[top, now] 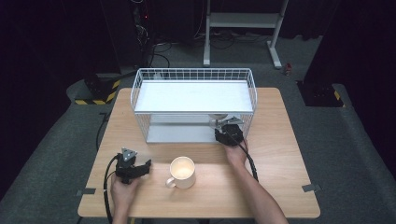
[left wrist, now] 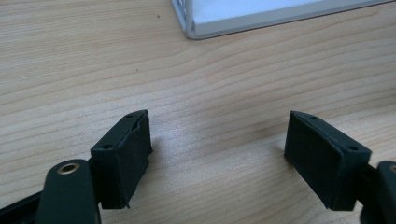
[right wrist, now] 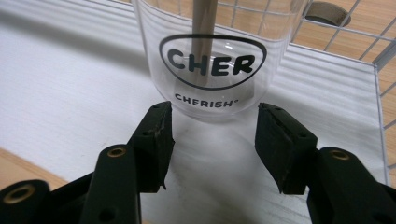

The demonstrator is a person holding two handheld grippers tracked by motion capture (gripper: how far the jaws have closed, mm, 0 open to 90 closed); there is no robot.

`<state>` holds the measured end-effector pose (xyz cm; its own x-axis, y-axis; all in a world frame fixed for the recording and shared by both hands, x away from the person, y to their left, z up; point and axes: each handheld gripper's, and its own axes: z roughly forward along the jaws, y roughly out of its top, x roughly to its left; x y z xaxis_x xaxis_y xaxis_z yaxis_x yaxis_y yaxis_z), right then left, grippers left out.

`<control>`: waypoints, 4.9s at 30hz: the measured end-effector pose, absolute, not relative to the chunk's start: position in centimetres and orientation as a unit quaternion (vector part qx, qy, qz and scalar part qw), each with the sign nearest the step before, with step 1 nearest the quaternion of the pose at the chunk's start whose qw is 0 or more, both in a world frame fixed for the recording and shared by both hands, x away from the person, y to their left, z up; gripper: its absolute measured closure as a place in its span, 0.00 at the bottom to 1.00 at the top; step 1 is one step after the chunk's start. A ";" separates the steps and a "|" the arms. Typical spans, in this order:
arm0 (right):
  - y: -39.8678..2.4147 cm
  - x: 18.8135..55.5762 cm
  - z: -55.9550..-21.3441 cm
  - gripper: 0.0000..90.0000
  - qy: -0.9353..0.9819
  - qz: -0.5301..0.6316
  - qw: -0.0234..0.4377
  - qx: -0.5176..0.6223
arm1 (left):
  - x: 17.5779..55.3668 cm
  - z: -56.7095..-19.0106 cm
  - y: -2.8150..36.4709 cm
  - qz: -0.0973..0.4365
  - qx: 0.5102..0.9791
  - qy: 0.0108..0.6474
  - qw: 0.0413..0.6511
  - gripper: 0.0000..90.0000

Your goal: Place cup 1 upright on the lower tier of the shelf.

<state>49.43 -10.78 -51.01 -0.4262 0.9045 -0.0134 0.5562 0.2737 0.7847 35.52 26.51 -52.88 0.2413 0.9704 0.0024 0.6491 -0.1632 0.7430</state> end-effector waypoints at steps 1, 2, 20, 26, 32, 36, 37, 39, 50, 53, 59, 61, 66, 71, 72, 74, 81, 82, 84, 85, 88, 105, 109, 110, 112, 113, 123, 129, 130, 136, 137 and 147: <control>-10.8 49.3 -50.9 0.50 0.763 0.364 0.238 0.479 | 35.5 -52.9 26.5 0.251 0.720 0.562 0.320 0.26; -10.8 49.2 -50.8 0.49 0.764 0.366 0.236 0.476 | 35.5 -52.9 26.5 0.252 0.720 0.562 0.320 0.26; -12.5 46.6 -49.2 0.43 0.769 0.398 0.228 0.445 | 35.5 -52.9 26.5 0.252 0.720 0.562 0.319 0.26; -13.0 46.2 -49.2 0.43 0.770 0.407 0.223 0.437 | 35.5 -52.9 26.5 0.252 0.720 0.562 0.319 0.26; -13.5 45.4 -48.7 0.42 0.768 0.418 0.217 0.434 | 35.5 -52.9 26.5 0.252 0.720 0.562 0.319 0.26; -14.0 45.1 -48.4 0.42 0.766 0.428 0.216 0.428 | 35.5 -52.9 26.5 0.252 0.720 0.562 0.319 0.26; -14.0 45.1 -48.4 0.42 0.766 0.428 0.216 0.428 | 35.5 -52.9 26.5 0.252 0.720 0.562 0.319 0.26; -14.3 44.9 -48.3 0.41 0.766 0.431 0.216 0.425 | 35.5 -52.9 26.5 0.252 0.720 0.562 0.319 0.26; -15.4 43.8 -47.7 0.41 0.765 0.444 0.212 0.416 | 35.5 -52.9 26.5 0.252 0.720 0.562 0.319 0.26; -15.7 43.7 -47.7 0.41 0.763 0.447 0.215 0.416 | 35.5 -52.9 26.5 0.252 0.720 0.562 0.319 0.26; -16.2 43.3 -47.5 0.40 0.760 0.450 0.217 0.416 | 35.5 -52.9 26.5 0.253 0.720 0.562 0.319 0.26; -16.4 43.1 -47.3 0.40 0.760 0.449 0.216 0.417 | 35.5 -52.9 26.5 0.253 0.720 0.562 0.319 0.26; -16.9 42.6 -47.0 0.40 0.758 0.457 0.221 0.409 | 35.5 -52.9 26.5 0.253 0.720 0.562 0.319 0.26; -17.3 42.4 -46.8 0.40 0.754 0.462 0.222 0.411 | 35.5 -52.9 26.5 0.252 0.720 0.562 0.319 0.26; -17.5 42.4 -46.8 0.40 0.754 0.462 0.224 0.410 | 35.5 -52.9 26.5 0.253 0.720 0.562 0.319 0.26; -17.7 42.2 -46.8 0.40 0.753 0.463 0.224 0.410 | 35.5 -52.9 26.5 0.253 0.720 0.562 0.319 0.26; -18.3 41.7 -46.8 0.40 0.752 0.465 0.224 0.410 | 35.5 -52.9 26.5 0.253 0.721 0.562 0.318 0.26; -18.4 41.6 -46.8 0.40 0.752 0.466 0.225 0.408 | 35.5 -52.9 26.5 0.253 0.720 0.562 0.319 0.26; -18.7 41.3 -47.0 0.39 0.754 0.463 0.226 0.407 | 35.5 -52.9 26.5 0.253 0.721 0.562 0.318 0.26; -18.8 41.2 -47.0 0.39 0.756 0.462 0.226 0.406 | 35.5 -52.9 26.5 0.253 0.720 0.562 0.319 0.26; -19.3 40.9 -47.1 0.39 0.750 0.467 0.227 0.410 | 35.5 -52.9 26.5 0.253 0.721 0.562 0.318 0.26; -21.2 39.1 -47.7 0.39 0.749 0.460 0.231 0.416 | 35.5 -52.9 26.5 0.253 0.719 0.564 0.319 0.26; -21.7 38.7 -48.1 0.39 0.750 0.455 0.234 0.420 | 35.5 -52.9 26.5 0.253 0.720 0.563 0.318 0.26; -21.8 38.7 -48.2 0.39 0.750 0.454 0.233 0.421 | 35.5 -52.9 26.5 0.253 0.720 0.563 0.318 0.26; -22.1 38.5 -48.6 0.39 0.754 0.446 0.231 0.424 | 35.5 -52.9 26.5 0.254 0.719 0.563 0.318 0.26; -22.2 38.3 -48.8 0.39 0.755 0.442 0.230 0.426 | 35.5 -52.9 26.5 0.254 0.719 0.563 0.318 0.26; -24.2 37.0 -49.9 0.38 0.752 0.435 0.229 0.439 | 35.5 -52.9 26.5 0.254 0.719 0.564 0.319 0.26; -25.6 36.5 -50.8 0.37 0.766 0.406 0.221 0.447 | 35.4 -52.9 26.4 0.254 0.716 0.568 0.317 0.26; -25.8 36.4 -51.0 0.37 0.766 0.401 0.216 0.454 | 35.4 -52.9 26.3 0.254 0.716 0.568 0.317 0.26; -26.7 36.2 -51.8 0.36 0.771 0.386 0.212 0.460 | 35.3 -52.9 26.3 0.253 0.717 0.567 0.316 0.25; -26.6 36.2 -51.9 0.36 0.774 0.377 0.212 0.462 | 35.3 -52.9 26.3 0.254 0.717 0.567 0.316 0.24; -25.7 36.7 -52.3 0.33 0.801 0.332 0.223 0.445 | 35.3 -52.9 26.1 0.251 0.716 0.573 0.310 0.17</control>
<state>36.69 -25.72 -52.30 -0.5038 0.8616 -0.0612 0.5656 0.3826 0.7306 35.30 26.13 -52.90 0.2173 0.9761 0.0026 0.6650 -0.1500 0.7317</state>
